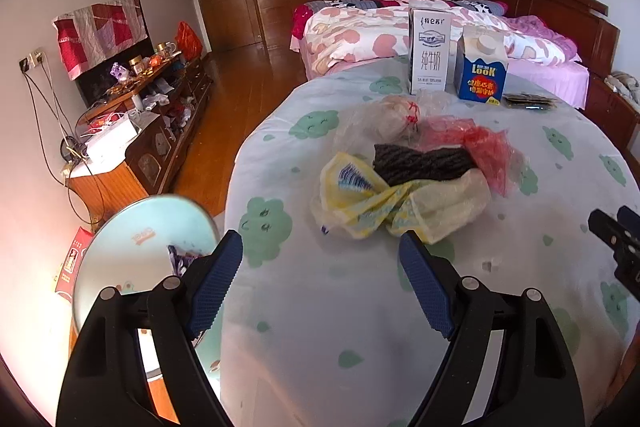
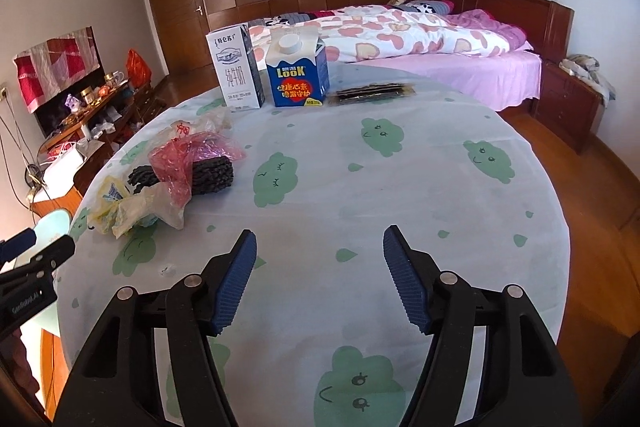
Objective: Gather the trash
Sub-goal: 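Move both open grippers back over the remaining trash on the table, then grasp and lift the pink mesh bag with the right gripper while the left approaches the yellow-white bag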
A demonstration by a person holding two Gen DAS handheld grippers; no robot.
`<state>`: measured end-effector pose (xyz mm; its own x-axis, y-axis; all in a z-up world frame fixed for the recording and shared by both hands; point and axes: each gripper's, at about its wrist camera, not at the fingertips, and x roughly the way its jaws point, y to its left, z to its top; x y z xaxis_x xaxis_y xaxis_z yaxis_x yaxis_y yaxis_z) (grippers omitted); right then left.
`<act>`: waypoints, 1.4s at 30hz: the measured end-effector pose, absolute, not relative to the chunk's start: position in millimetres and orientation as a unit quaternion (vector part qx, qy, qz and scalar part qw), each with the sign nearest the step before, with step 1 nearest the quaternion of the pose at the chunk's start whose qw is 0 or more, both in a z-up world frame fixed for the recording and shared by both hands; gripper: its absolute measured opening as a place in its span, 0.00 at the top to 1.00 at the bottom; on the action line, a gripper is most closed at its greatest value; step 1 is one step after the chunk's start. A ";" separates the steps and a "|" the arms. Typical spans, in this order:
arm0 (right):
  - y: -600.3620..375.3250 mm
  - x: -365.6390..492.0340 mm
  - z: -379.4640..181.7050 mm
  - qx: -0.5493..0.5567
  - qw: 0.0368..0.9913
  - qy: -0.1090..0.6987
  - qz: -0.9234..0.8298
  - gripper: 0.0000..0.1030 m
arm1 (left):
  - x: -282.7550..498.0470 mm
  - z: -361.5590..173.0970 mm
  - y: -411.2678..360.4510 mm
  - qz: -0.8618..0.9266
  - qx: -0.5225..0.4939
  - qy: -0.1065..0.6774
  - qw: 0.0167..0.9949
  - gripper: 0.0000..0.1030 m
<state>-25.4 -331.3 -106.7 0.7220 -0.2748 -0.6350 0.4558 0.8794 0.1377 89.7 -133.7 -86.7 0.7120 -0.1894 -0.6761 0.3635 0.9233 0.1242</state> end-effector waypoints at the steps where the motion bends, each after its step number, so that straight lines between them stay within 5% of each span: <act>1: -334.3 -25.3 -108.4 0.147 0.915 0.317 -0.200 0.36 | 96.0 -86.4 -138.0 -0.157 0.120 0.351 0.915 0.23; 9: -342.2 -23.9 -114.8 0.168 0.910 0.327 -0.193 0.36 | 151.0 -110.6 -159.7 -0.159 0.046 0.423 0.891 0.24; 19: -341.7 -23.6 -119.4 0.176 0.908 0.332 -0.185 0.36 | 135.6 -118.2 -166.3 -0.163 0.081 0.406 0.896 0.45; 24: -340.6 -22.4 -120.1 0.171 0.909 0.333 -0.185 0.36 | 116.3 -112.1 -165.8 -0.169 0.109 0.387 0.900 0.63; 25: -340.2 -22.5 -120.2 0.170 0.908 0.334 -0.186 0.36 | 113.5 -111.9 -162.8 -0.181 0.102 0.390 0.897 0.87; 42: -331.1 -21.6 -115.7 0.155 0.920 0.316 -0.173 0.36 | 83.4 -91.1 -113.0 -0.183 0.064 0.381 0.904 0.95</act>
<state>-21.6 -331.1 -115.7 0.7402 -0.2208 -0.6351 0.4162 0.8923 0.1750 83.4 -113.0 -91.1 0.6425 -0.2815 -0.7127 0.3788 0.9252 -0.0239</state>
